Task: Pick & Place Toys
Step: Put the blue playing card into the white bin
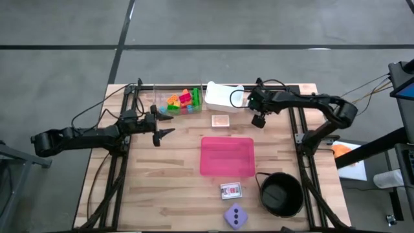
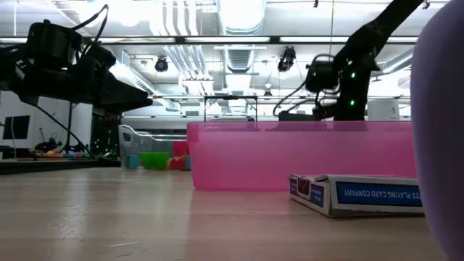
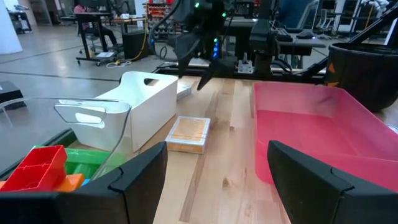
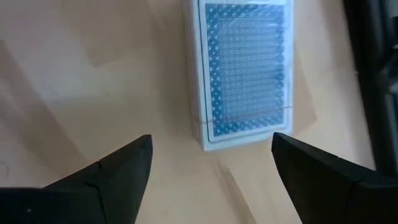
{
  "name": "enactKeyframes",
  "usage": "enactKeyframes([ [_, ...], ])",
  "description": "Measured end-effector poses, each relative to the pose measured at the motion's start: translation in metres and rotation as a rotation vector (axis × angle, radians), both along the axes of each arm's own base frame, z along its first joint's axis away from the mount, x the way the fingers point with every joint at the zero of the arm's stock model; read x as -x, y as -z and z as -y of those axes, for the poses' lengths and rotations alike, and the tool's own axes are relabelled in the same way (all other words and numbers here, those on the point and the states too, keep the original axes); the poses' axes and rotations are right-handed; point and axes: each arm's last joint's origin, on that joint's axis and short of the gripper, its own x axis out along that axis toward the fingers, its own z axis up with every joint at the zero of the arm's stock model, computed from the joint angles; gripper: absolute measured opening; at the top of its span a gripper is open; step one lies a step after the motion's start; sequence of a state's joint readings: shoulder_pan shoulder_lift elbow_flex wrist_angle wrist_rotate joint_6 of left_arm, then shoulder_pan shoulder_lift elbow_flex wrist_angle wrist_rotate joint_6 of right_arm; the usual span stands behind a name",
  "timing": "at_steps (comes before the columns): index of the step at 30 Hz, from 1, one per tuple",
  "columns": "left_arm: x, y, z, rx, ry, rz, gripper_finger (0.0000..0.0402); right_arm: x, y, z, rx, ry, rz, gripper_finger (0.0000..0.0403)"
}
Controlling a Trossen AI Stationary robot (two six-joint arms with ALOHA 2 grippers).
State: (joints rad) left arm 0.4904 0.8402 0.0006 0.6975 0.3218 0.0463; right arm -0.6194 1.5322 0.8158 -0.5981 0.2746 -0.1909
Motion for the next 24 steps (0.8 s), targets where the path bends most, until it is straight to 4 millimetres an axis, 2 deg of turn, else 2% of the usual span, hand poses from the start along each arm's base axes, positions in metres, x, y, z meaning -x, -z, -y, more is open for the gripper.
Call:
enactKeyframes([
  [7, 0.0, 0.0, 0.0, 0.0, 0.0, 0.0, 0.0281, -0.007, 0.021, 0.008, -0.033, -0.033, -0.064, 0.0328],
  [10, 0.0, 0.0, 0.0, -0.001, 0.001, -0.001, 0.0281, -0.008, 0.026, 0.009, -0.041, -0.045, -0.079, 0.0307],
  [14, 0.0, 0.0, 0.0, -0.001, 0.0, -0.004, 0.0281, -0.008, 0.027, 0.008, -0.04, -0.043, -0.079, 0.0238],
  [22, 0.0, 0.001, 0.0, -0.002, -0.007, -0.011, 0.0281, -0.007, 0.023, 0.009, 0.005, -0.01, -0.072, 0.0045],
  [24, 0.0, 0.001, 0.0, -0.002, -0.007, -0.011, 0.0281, -0.007, 0.023, 0.008, -0.003, -0.012, -0.067, 0.0029],
])
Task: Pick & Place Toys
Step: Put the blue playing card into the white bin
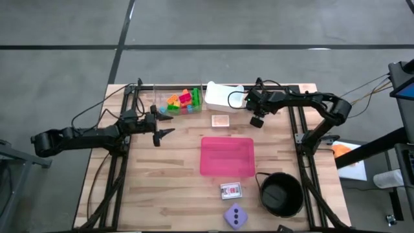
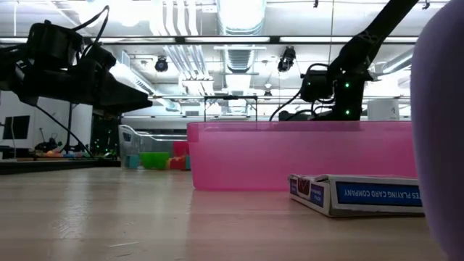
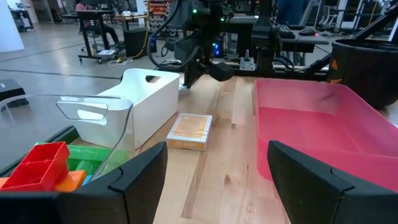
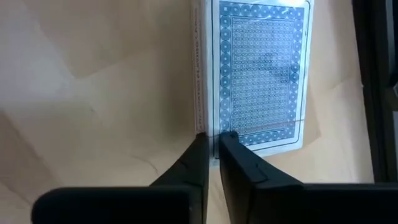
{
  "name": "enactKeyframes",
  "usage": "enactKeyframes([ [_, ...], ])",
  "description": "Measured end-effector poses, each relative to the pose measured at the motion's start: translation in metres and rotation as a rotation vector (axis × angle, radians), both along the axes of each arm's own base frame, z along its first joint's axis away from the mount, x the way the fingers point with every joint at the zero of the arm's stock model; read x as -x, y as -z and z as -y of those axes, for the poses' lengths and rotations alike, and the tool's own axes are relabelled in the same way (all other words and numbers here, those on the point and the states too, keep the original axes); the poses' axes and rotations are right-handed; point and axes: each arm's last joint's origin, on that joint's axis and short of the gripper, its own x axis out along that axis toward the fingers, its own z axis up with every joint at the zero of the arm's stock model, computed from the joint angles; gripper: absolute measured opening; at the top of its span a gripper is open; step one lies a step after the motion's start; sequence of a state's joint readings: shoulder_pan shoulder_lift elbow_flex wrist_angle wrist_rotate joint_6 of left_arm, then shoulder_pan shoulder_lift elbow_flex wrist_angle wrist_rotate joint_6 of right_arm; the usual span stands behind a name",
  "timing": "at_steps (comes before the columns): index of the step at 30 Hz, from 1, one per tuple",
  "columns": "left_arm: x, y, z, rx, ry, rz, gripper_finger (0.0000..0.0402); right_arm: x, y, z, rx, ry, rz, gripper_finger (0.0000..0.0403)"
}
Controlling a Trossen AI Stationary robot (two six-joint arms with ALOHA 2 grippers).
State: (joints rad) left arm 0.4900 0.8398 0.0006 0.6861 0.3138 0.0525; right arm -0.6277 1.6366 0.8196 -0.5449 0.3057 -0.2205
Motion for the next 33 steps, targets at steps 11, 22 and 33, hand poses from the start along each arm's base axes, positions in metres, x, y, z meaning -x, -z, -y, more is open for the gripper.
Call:
enactKeyframes([
  [11, 0.0, 0.0, 0.0, 0.0, 0.0, 0.0, 0.028, 0.006, -0.018, -0.017, -0.037, -0.003, 0.002, 0.0016],
  [22, 0.0, 0.0, 0.0, 0.001, 0.0, 0.0, 0.028, 0.016, -0.064, -0.038, -0.04, -0.013, 0.206, 0.0017],
  [33, 0.0, 0.0, 0.0, 0.004, -0.001, 0.0, 0.028, 0.014, -0.071, -0.032, 0.015, 0.028, 0.299, 0.0017],
])
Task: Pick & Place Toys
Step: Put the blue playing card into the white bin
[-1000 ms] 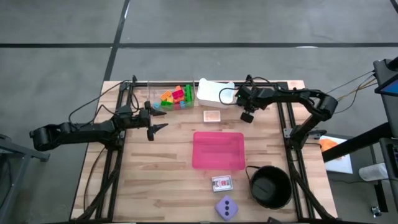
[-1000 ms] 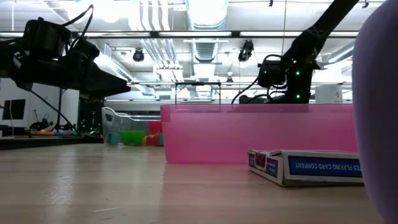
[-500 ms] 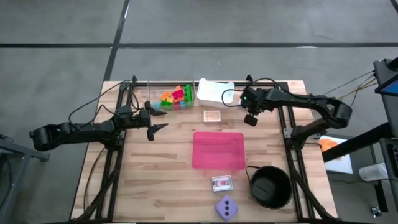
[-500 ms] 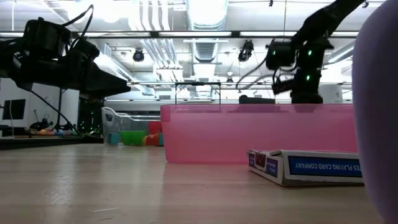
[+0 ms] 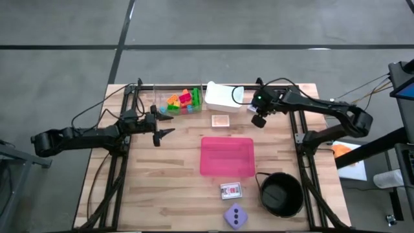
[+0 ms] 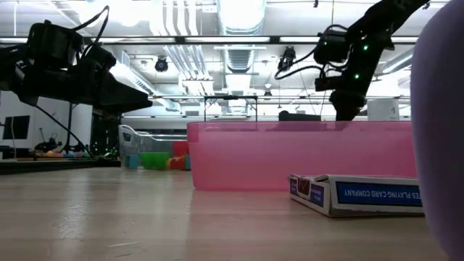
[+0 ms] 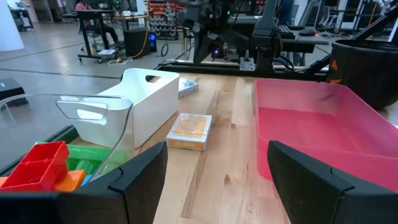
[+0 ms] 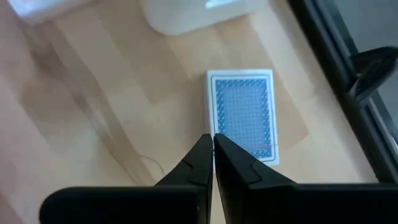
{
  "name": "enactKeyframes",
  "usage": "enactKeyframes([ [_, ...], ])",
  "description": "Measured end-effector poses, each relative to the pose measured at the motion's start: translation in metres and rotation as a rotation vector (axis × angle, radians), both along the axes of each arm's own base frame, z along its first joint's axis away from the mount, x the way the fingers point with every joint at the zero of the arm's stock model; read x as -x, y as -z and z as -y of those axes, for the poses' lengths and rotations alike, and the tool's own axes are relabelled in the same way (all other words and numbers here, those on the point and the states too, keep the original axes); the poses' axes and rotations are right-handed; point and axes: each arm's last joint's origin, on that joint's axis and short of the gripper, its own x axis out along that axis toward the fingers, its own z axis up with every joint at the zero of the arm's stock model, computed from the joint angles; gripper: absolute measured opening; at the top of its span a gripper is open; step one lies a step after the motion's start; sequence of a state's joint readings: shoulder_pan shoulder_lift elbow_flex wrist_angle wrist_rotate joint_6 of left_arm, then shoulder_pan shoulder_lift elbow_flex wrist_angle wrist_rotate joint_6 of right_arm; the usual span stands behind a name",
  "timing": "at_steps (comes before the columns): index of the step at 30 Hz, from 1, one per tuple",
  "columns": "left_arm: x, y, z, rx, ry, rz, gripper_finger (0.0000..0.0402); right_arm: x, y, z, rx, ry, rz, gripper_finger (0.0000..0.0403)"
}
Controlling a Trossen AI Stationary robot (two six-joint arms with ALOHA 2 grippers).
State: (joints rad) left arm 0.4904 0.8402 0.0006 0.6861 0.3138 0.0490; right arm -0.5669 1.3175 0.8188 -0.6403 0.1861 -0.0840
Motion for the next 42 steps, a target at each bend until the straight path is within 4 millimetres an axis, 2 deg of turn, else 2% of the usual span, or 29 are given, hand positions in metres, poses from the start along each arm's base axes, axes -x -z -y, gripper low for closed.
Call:
enactKeyframes([
  [8, 0.0, 0.0, 0.0, 0.0, 0.0, 0.0, 0.028, -0.01, 0.035, 0.02, -0.056, 0.03, -0.094, 0.002],
  [11, 0.0, 0.0, 0.0, 0.0, 0.0, 0.0, 0.028, -0.013, 0.044, 0.029, -0.079, 0.063, -0.115, 0.0044],
  [14, 0.0, 0.0, 0.0, 0.0, 0.0, 0.0, 0.028, -0.018, 0.047, 0.035, -0.08, 0.07, -0.126, 0.0099],
  [21, 0.0, 0.0, 0.0, 0.001, 0.0, -0.002, 0.028, -0.025, 0.049, 0.043, -0.06, 0.019, -0.149, 0.0267],
  [26, 0.0, 0.0, 0.0, 0.001, 0.0, -0.003, 0.0281, -0.021, 0.06, 0.054, -0.08, 0.034, -0.186, 0.0342],
  [33, 0.0, 0.0, 0.0, 0.001, 0.001, -0.003, 0.0281, -0.012, 0.078, 0.071, -0.121, 0.079, -0.23, 0.0362],
  [42, 0.0, 0.0, 0.0, -0.001, 0.001, -0.004, 0.0281, -0.012, 0.079, 0.077, -0.151, 0.07, -0.187, 0.0362],
])
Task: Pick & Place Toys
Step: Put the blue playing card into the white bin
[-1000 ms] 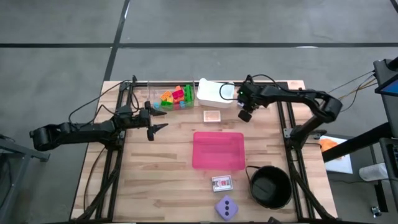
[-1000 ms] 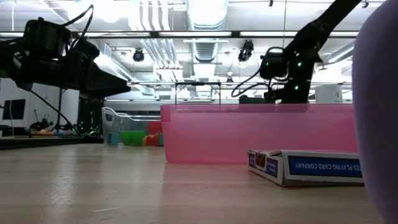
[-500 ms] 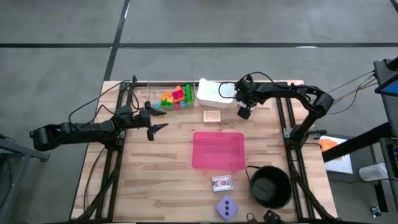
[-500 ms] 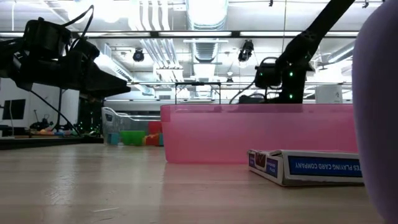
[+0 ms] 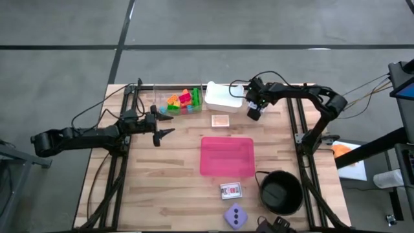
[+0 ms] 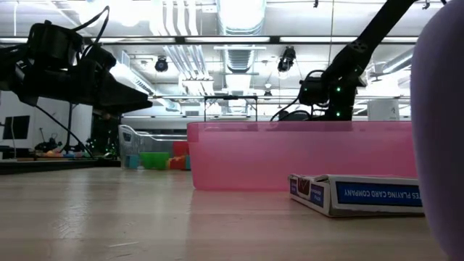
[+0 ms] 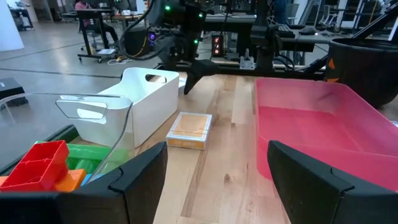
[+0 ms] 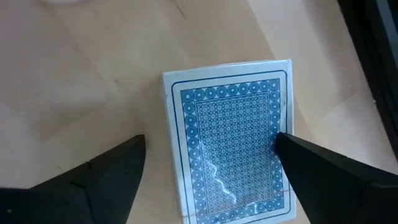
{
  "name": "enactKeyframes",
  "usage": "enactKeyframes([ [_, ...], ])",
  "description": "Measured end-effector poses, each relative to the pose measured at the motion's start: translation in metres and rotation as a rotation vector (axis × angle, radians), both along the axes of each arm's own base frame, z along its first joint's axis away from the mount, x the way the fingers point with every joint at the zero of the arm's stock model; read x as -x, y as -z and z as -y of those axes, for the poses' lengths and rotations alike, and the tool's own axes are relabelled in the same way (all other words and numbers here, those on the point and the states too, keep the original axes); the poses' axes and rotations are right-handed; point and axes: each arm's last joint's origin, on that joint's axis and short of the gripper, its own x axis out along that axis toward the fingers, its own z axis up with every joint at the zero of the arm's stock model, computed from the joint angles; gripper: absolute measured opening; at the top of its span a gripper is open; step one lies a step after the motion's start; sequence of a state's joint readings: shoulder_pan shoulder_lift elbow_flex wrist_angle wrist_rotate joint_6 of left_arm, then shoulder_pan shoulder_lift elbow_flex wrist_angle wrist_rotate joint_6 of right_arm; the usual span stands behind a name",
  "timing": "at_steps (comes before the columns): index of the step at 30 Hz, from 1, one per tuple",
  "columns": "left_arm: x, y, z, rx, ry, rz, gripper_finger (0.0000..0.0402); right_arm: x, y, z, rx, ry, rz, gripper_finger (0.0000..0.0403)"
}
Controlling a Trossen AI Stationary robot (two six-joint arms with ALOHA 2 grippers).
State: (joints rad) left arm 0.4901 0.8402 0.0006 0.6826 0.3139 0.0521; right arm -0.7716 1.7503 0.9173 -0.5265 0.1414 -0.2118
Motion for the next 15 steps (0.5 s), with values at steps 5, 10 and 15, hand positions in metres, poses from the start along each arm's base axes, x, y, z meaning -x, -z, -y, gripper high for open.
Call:
enactKeyframes([
  [5, 0.0, 0.0, 0.0, 0.001, 0.0, 0.0, 0.0281, -0.002, -0.001, -0.003, -0.073, -0.022, 0.057, 0.0351],
  [10, 0.0, 0.0, 0.0, 0.004, 0.0, 0.001, 0.0281, -0.007, -0.001, -0.011, -0.102, -0.028, 0.057, 0.0294],
  [15, 0.0, 0.0, 0.0, 0.004, 0.0, 0.001, 0.0281, -0.016, -0.003, -0.027, -0.213, -0.093, 0.12, 0.0226],
])
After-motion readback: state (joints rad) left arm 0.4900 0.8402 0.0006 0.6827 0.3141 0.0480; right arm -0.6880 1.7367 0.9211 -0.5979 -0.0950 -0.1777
